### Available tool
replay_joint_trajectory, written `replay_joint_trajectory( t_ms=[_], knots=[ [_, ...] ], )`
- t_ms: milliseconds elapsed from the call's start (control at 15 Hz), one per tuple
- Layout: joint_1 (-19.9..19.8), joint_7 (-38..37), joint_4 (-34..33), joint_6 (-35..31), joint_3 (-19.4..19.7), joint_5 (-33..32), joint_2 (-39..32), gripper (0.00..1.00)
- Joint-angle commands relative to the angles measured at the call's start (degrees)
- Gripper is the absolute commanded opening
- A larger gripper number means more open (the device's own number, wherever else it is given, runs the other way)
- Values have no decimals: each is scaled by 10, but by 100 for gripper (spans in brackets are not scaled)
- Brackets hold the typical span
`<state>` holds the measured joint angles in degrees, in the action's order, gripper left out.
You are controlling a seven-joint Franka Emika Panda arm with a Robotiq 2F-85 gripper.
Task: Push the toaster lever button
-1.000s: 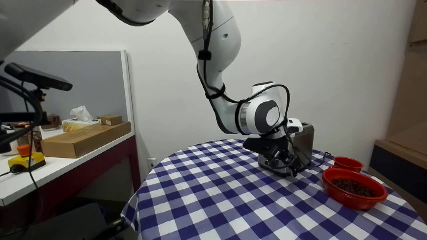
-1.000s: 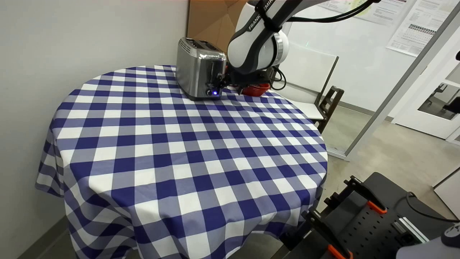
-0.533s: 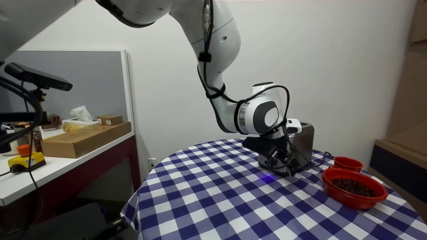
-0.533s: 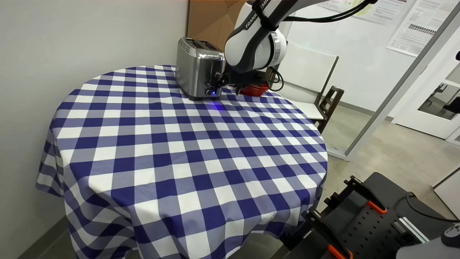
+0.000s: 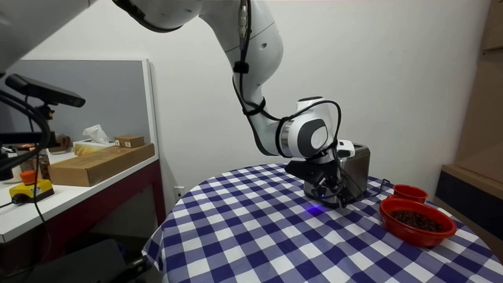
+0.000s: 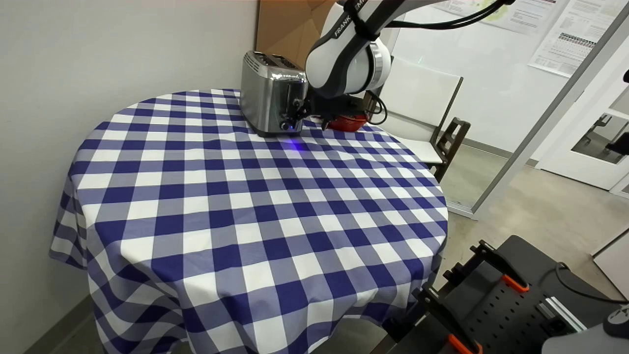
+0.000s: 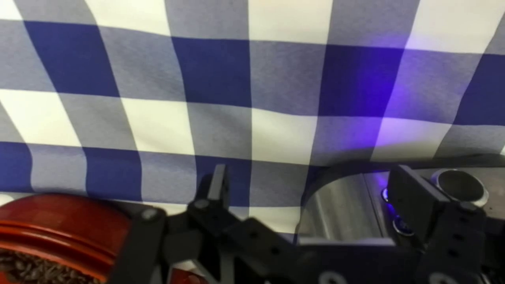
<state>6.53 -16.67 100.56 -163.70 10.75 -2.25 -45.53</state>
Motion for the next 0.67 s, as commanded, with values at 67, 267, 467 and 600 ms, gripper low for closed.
replay_joint_trajectory(
  t_ms=[67,267,467,600],
  knots=[
    [0,5,-21,39,-2,5,-5,100],
    [-3,6,-26,72,-8,4,-5,100],
    [-2,3,-31,86,-8,1,-10,100],
    [-2,2,-32,83,-8,0,-13,100]
  ],
)
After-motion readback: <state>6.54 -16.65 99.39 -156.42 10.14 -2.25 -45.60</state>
